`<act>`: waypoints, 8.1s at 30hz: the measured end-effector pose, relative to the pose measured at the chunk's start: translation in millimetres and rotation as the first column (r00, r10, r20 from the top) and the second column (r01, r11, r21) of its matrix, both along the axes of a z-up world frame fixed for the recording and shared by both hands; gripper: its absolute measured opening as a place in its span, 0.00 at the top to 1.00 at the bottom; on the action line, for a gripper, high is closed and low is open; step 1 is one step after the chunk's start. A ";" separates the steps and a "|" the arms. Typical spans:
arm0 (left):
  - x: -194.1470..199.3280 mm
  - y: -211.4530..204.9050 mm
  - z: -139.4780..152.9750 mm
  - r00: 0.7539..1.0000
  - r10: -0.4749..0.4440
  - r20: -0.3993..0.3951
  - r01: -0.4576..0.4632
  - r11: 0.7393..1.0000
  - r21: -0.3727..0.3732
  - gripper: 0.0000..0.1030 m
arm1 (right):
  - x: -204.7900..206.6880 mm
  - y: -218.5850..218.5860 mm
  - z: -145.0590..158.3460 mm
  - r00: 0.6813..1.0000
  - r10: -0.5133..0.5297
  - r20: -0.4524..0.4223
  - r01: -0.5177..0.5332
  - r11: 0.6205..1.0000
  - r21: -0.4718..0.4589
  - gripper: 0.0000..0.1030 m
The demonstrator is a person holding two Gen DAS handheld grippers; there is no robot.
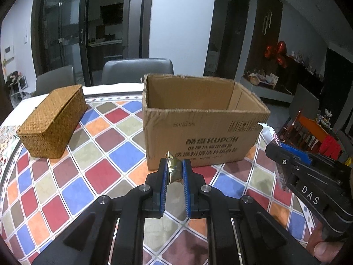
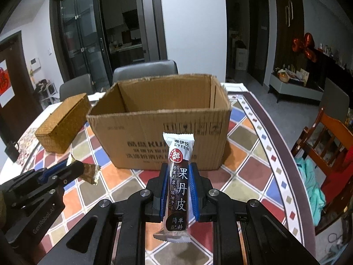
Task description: Organize snacks
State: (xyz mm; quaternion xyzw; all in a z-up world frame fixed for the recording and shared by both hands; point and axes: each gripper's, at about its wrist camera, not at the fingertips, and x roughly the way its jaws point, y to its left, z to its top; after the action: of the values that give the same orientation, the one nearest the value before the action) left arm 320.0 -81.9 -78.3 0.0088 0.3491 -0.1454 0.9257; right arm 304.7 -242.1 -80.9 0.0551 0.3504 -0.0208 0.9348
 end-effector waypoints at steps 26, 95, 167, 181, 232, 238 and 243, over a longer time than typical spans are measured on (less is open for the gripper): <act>28.8 -9.8 53.4 0.995 -0.023 0.097 0.025 1.000 -0.019 0.86 | 16.2 -8.8 53.4 0.994 -0.002 0.113 0.005 1.000 -0.021 0.81; 93.1 -20.7 60.7 0.993 0.054 0.109 -0.058 0.998 0.034 0.29 | 97.7 -25.1 56.6 0.991 -0.020 0.134 0.026 0.999 -0.047 0.36; -173.0 50.9 50.8 0.967 0.129 0.219 -0.137 0.990 0.023 0.00 | -174.7 19.0 47.5 0.973 -0.081 0.215 0.105 0.989 -0.102 0.19; -196.0 53.1 41.5 0.971 0.132 0.198 -0.143 0.989 0.042 0.00 | -202.3 14.4 35.3 0.974 -0.107 0.197 0.124 0.990 -0.074 0.19; -203.2 50.8 42.9 0.974 0.125 0.187 -0.137 0.989 0.051 0.00 | -212.2 13.0 33.8 0.973 -0.109 0.202 0.124 0.990 -0.066 0.19; -203.2 50.9 43.3 0.974 0.125 0.189 -0.138 0.989 0.052 0.00 | -213.2 13.0 33.7 0.973 -0.108 0.204 0.124 0.990 -0.066 0.19; -203.2 50.9 42.9 0.974 0.125 0.187 -0.137 0.989 0.054 0.00 | -213.4 12.5 33.0 0.973 -0.109 0.203 0.124 0.990 -0.065 0.19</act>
State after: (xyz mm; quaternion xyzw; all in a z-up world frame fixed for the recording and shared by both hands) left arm 116.7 -31.0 -35.4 0.0297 0.2670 -0.0711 0.9606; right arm 91.3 -229.6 -47.9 0.0411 0.2504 -0.0837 0.9636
